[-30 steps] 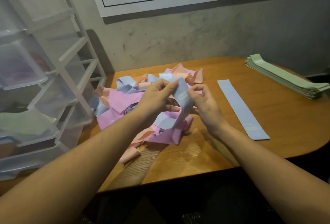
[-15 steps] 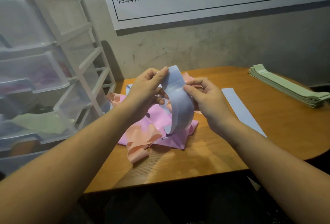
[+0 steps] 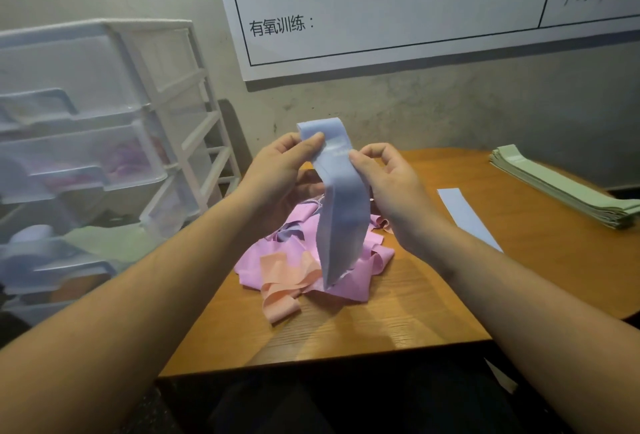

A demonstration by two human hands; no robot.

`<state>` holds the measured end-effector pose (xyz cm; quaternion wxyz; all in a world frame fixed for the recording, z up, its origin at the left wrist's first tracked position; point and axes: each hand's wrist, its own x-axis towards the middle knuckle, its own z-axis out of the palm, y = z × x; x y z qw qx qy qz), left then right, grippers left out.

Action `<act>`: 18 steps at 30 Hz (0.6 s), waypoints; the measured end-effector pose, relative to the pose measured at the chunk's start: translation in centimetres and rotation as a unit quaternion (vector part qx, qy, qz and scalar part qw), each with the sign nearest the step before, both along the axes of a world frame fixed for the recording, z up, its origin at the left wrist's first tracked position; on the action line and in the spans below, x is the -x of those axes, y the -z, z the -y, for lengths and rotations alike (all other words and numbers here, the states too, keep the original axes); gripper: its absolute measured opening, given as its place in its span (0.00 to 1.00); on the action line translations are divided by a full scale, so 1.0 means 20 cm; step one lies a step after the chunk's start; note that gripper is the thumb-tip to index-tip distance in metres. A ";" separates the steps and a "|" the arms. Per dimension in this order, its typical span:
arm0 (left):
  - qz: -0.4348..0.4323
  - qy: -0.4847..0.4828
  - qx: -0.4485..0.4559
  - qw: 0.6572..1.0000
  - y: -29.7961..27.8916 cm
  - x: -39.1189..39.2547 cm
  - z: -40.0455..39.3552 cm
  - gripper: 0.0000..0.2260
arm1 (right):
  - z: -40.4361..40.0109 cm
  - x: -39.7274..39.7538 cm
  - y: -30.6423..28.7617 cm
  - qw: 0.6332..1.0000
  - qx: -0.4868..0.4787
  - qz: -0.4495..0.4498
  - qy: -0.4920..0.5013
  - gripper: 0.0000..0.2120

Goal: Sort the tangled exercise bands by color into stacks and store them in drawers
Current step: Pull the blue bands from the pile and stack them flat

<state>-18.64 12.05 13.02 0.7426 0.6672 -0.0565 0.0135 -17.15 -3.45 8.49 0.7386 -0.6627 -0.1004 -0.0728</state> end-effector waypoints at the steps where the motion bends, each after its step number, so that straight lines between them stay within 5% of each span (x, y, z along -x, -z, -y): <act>1: -0.005 0.003 0.019 1.000 -0.01 0.01 0.01 0.07 | 0.00 0.01 -0.01 1.000 -0.012 0.004 -0.010 0.08; 7: -0.064 -0.012 0.170 0.983 -0.07 -0.02 0.06 0.11 | 0.04 0.07 -0.02 0.993 -0.043 0.001 -0.107 0.05; 18: -0.102 -0.040 0.202 0.973 0.05 -0.13 0.28 0.08 | 0.25 0.02 0.13 0.997 0.008 -0.075 -0.024 0.10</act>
